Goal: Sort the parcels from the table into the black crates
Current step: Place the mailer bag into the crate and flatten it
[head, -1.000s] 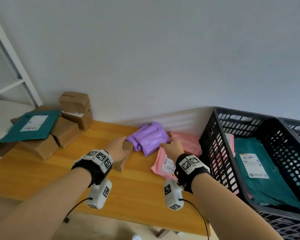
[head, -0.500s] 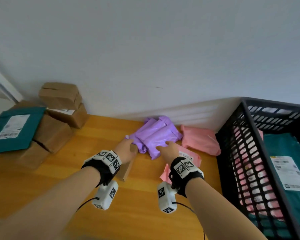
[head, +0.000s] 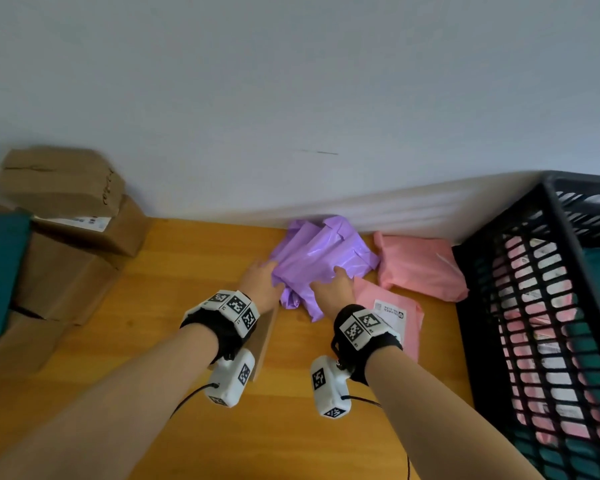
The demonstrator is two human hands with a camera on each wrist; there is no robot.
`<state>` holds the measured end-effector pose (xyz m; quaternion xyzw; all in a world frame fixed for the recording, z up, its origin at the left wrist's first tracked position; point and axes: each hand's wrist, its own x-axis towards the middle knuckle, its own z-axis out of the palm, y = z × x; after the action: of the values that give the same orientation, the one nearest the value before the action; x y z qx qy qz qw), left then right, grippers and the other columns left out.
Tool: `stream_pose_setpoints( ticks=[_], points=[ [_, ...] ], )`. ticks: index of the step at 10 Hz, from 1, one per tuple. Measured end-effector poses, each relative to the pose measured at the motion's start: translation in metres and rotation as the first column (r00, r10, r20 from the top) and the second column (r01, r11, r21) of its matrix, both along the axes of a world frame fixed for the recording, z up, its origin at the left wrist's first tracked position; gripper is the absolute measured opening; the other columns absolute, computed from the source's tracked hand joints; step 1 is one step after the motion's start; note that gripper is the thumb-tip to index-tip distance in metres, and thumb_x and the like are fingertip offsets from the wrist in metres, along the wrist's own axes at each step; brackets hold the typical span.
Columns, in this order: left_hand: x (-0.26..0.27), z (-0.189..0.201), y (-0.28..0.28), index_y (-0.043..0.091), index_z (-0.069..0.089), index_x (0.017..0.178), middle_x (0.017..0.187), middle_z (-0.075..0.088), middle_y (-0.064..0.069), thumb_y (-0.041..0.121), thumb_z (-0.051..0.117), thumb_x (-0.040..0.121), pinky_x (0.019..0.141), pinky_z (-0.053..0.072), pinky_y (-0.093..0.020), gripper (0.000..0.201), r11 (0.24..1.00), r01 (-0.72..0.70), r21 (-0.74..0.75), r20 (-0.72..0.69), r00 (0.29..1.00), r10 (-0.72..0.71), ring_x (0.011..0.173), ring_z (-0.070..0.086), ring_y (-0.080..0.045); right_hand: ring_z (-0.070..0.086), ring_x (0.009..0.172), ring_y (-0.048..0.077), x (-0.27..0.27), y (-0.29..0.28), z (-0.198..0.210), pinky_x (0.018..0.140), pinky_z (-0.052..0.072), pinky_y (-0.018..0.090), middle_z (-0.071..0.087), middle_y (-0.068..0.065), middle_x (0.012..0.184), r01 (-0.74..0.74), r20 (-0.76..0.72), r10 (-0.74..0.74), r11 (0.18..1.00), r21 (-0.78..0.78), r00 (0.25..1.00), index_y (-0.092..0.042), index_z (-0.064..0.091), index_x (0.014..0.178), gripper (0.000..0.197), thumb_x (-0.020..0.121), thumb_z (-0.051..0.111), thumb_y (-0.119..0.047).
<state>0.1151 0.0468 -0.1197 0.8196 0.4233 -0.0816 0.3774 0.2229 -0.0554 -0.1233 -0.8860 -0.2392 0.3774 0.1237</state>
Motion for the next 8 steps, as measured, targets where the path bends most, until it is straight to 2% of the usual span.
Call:
stream_pose_setpoints(
  ticks=[1, 2, 3, 4, 5, 6, 7, 8],
  points=[
    [0.004, -0.008, 0.009, 0.010, 0.042, 0.140, 0.140, 0.043, -0.022, 0.016, 0.051, 0.091, 0.105, 0.037, -0.041, 0.049, 1.000, 0.021, -0.014, -0.036, 0.999, -0.021, 0.130, 0.040, -0.037, 0.043, 0.092, -0.005, -0.003, 0.011, 0.008, 0.078, 0.032, 0.015, 0.054, 0.002, 0.114, 0.075, -0.084, -0.076, 0.997, -0.015, 0.994, -0.013, 0.055, 0.117, 0.027, 0.090, 0.051, -0.014],
    [0.009, -0.014, 0.015, 0.010, 0.041, 0.140, 0.138, 0.043, -0.021, 0.015, 0.049, 0.092, 0.103, 0.039, -0.042, 0.049, 0.999, 0.031, -0.038, -0.035, 0.999, -0.033, 0.123, 0.046, -0.037, 0.054, 0.111, 0.026, 0.000, 0.009, -0.014, 0.096, 0.040, 0.032, 0.060, 0.002, 0.111, 0.021, -0.058, -0.021, 1.000, 0.006, 0.998, -0.015, 0.052, 0.089, 0.018, 0.095, 0.040, -0.004],
    [0.014, -0.019, 0.019, 0.008, 0.048, 0.132, 0.130, 0.048, -0.019, 0.014, 0.052, 0.091, 0.098, 0.044, -0.043, 0.042, 0.998, 0.030, -0.053, -0.027, 0.999, -0.032, 0.114, 0.052, -0.036, 0.042, 0.127, 0.034, -0.001, 0.012, -0.012, 0.098, 0.035, 0.023, 0.055, 0.009, 0.125, 0.165, -0.074, -0.160, 0.985, 0.058, 0.984, -0.010, 0.055, 0.101, 0.012, 0.095, 0.046, -0.012],
    [0.017, -0.022, 0.021, 0.006, 0.053, 0.117, 0.124, 0.051, -0.017, 0.020, 0.055, 0.091, 0.094, 0.046, -0.044, 0.029, 0.999, 0.013, -0.047, -0.046, 0.999, -0.015, 0.107, 0.056, -0.034, 0.045, 0.127, 0.028, -0.005, 0.010, -0.026, 0.074, 0.027, 0.008, 0.047, 0.011, 0.137, 0.443, -0.171, -0.412, 0.868, 0.226, 0.895, -0.013, 0.037, 0.139, 0.055, 0.089, 0.059, -0.018],
    [0.018, -0.025, 0.019, 0.003, 0.059, 0.100, 0.130, 0.046, -0.017, 0.020, 0.058, 0.091, 0.097, 0.042, -0.046, 0.020, 0.999, 0.036, 0.014, -0.023, 0.999, -0.036, 0.113, 0.052, -0.035, 0.047, 0.124, 0.028, -0.006, 0.011, -0.018, 0.089, 0.037, 0.022, 0.048, 0.014, 0.136, 0.486, -0.222, -0.438, 0.835, 0.259, 0.871, -0.009, 0.035, 0.140, 0.055, 0.091, 0.058, -0.015],
    [0.018, -0.020, 0.013, 0.004, 0.059, 0.093, 0.121, 0.050, -0.012, 0.016, 0.056, 0.092, 0.094, 0.042, -0.043, 0.012, 0.996, 0.055, 0.065, 0.104, 0.993, -0.062, 0.108, 0.053, -0.031, 0.049, 0.119, 0.028, -0.006, 0.010, -0.013, 0.092, 0.038, 0.027, 0.048, 0.014, 0.135, 0.523, -0.268, -0.459, 0.807, 0.274, 0.847, -0.008, 0.034, 0.141, 0.054, 0.093, 0.057, -0.019],
    [0.018, -0.005, 0.003, 0.007, 0.057, 0.102, 0.100, 0.057, -0.002, 0.018, 0.049, 0.096, 0.074, 0.036, -0.029, 0.014, 0.992, 0.101, 0.076, 0.190, 0.975, -0.114, 0.095, 0.057, -0.022, 0.048, 0.110, 0.024, -0.007, 0.007, 0.000, 0.084, 0.036, 0.023, 0.046, 0.012, 0.135, 0.597, -0.317, -0.515, 0.752, 0.279, 0.797, -0.009, 0.031, 0.143, 0.056, 0.094, 0.054, -0.025],
    [0.016, 0.006, -0.004, 0.004, 0.056, 0.105, 0.096, 0.065, -0.011, 0.016, 0.049, 0.097, 0.071, 0.042, -0.031, 0.016, 0.980, 0.197, 0.007, 0.289, 0.938, -0.190, 0.091, 0.061, -0.027, 0.051, 0.115, 0.026, -0.006, 0.004, 0.009, 0.094, 0.045, 0.033, 0.048, 0.011, 0.130, 0.672, -0.373, -0.565, 0.675, 0.304, 0.736, -0.004, 0.039, 0.139, 0.054, 0.095, 0.054, -0.032]
  ],
)
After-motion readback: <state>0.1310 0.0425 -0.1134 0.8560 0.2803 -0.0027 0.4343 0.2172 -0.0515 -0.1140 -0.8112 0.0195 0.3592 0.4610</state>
